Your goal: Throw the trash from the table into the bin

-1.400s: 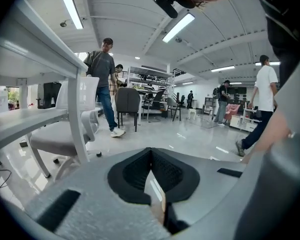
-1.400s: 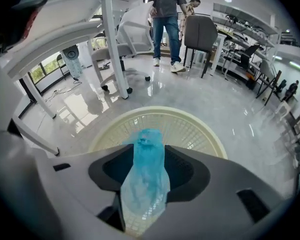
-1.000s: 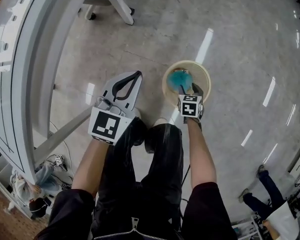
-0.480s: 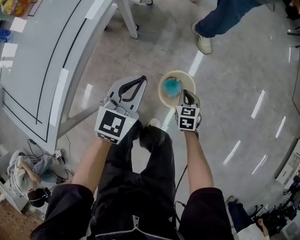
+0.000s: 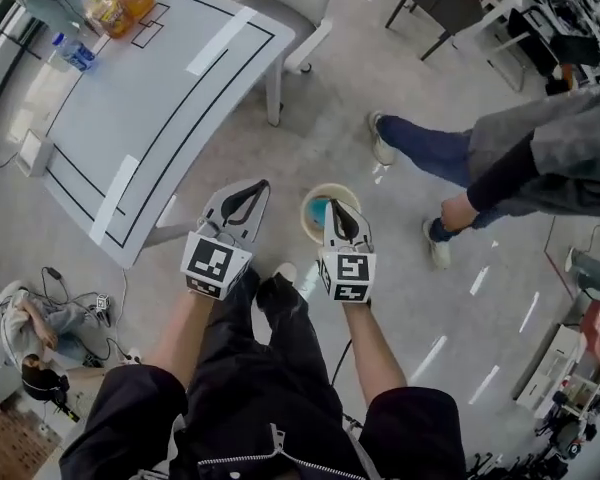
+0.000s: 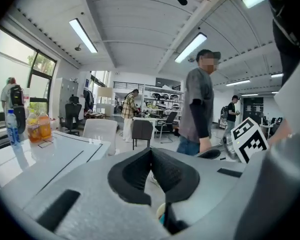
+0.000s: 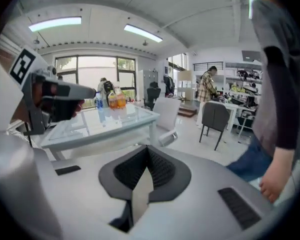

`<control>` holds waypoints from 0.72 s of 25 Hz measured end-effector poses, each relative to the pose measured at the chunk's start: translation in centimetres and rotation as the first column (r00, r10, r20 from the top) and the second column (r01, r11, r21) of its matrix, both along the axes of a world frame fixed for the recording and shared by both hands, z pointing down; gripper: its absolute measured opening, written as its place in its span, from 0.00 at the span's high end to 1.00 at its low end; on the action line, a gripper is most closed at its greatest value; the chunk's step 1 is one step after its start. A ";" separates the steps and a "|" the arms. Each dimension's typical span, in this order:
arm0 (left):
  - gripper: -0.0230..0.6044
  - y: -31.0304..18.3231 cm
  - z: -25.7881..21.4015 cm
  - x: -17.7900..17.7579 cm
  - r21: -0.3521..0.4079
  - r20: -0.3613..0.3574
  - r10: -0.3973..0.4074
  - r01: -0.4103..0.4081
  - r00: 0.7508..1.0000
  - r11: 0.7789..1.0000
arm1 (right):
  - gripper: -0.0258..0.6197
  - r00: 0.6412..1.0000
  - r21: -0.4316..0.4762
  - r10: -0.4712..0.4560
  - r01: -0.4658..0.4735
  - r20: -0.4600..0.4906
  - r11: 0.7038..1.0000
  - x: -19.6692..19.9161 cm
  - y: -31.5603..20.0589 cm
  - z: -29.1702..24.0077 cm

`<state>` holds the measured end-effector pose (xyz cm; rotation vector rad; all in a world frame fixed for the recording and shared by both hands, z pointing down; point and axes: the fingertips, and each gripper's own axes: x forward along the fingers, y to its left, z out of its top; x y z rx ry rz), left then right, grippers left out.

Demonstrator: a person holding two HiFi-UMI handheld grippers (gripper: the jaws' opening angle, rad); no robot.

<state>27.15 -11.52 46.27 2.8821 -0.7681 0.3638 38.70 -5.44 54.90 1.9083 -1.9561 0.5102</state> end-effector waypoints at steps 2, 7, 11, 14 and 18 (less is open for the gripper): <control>0.95 0.2 -2.3 -1.7 0.017 -0.012 -0.043 0.044 0.999 0.999 | 0.94 0.999 0.053 -0.047 0.047 0.002 0.998 -2.0 -0.5 -3.9; 0.95 -0.2 -5.2 -7.6 0.034 -0.026 -0.120 0.121 0.992 0.992 | 0.94 0.994 0.132 -0.108 0.105 0.012 0.986 -8.5 -1.9 -9.6; 0.95 -1.0 -6.6 -14.1 0.045 -0.029 -0.197 0.199 0.980 0.979 | 0.94 0.986 0.172 -0.167 0.160 0.026 0.972 -15.3 -3.5 -12.6; 0.95 -1.8 -7.7 -19.0 0.057 -0.037 -0.239 0.241 0.970 0.969 | 0.94 0.978 0.206 -0.204 0.192 0.038 0.960 -20.5 -4.4 -14.5; 0.95 -2.7 -7.8 -25.5 0.066 -0.039 -0.285 0.287 0.958 0.956 | 0.94 0.966 0.249 -0.255 0.236 0.047 0.940 -27.9 -5.9 -16.0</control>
